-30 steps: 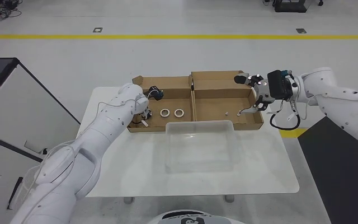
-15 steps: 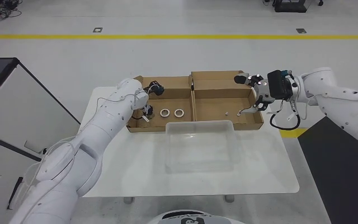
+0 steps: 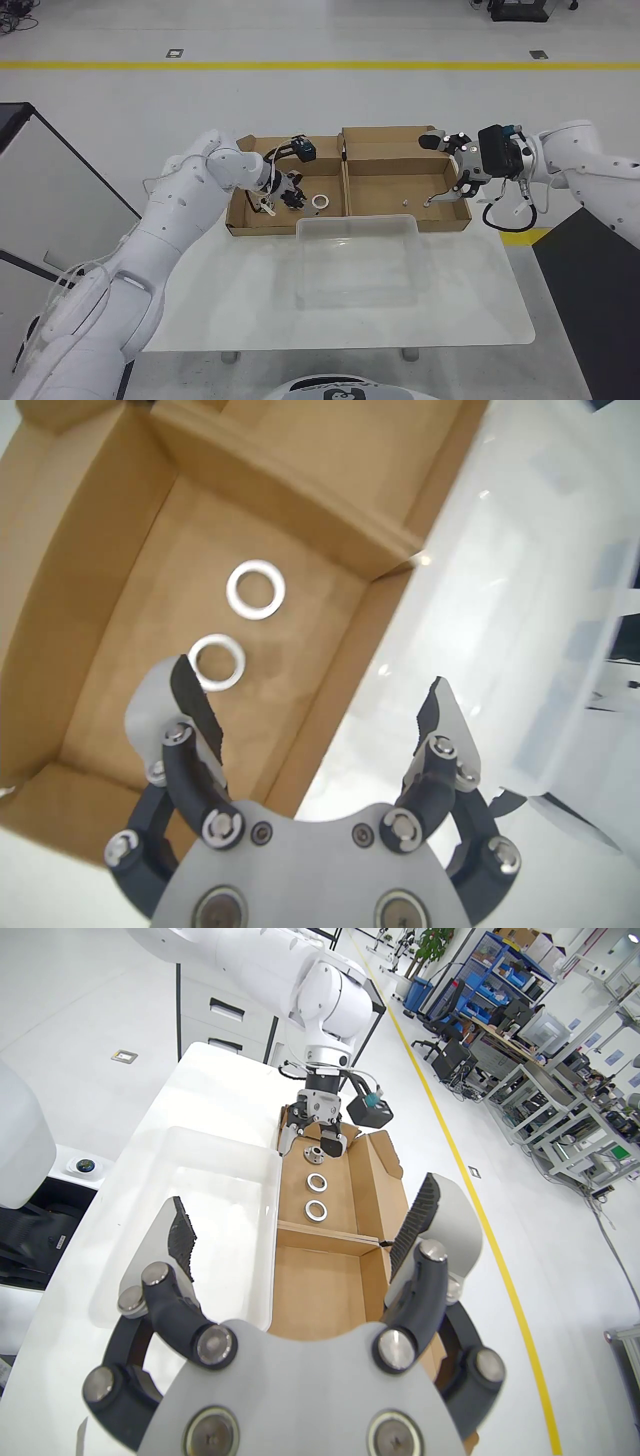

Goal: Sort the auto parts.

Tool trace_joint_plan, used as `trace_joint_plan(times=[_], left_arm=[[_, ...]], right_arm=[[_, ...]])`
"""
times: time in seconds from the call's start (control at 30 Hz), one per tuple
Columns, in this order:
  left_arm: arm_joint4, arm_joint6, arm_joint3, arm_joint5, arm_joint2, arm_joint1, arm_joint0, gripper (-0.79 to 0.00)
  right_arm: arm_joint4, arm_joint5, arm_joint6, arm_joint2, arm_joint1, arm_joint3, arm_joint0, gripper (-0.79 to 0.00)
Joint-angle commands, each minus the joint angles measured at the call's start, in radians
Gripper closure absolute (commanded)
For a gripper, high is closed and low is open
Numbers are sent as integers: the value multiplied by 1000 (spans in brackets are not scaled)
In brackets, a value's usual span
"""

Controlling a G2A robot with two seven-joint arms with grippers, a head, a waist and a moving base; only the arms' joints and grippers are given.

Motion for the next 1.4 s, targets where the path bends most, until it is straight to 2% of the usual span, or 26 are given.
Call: trace_joint_plan(times=[0.0, 0.03, 0.17, 0.33, 0.53, 0.73, 0.8, 1.37], left_arm=[[-97, 5, -95, -6, -16, 36, 34, -785], [-145, 3, -153, -4, -33, 64, 59, -785], [-253, -5, -340, 4, -95, 146, 138, -785], [-349, -7, -529, 6, -173, 231, 231, -785], [-424, 25, -678, -26, -280, 310, 323, -785], [-492, 39, -770, -40, -392, 372, 405, -785], [-515, 56, -777, -57, -423, 383, 421, -785], [-515, 56, -777, -57, -423, 383, 421, -785]], right_arm=[[0, 0, 0, 0, 0, 0, 0, -785], [0, 0, 0, 0, 0, 0, 0, -785], [0, 0, 0, 0, 0, 0, 0, -785], [0, 0, 0, 0, 0, 0, 0, -785], [0, 0, 0, 0, 0, 0, 0, -785], [0, 0, 0, 0, 0, 0, 0, -785], [0, 0, 0, 0, 0, 0, 0, -785], [0, 0, 0, 0, 0, 0, 0, -784]])
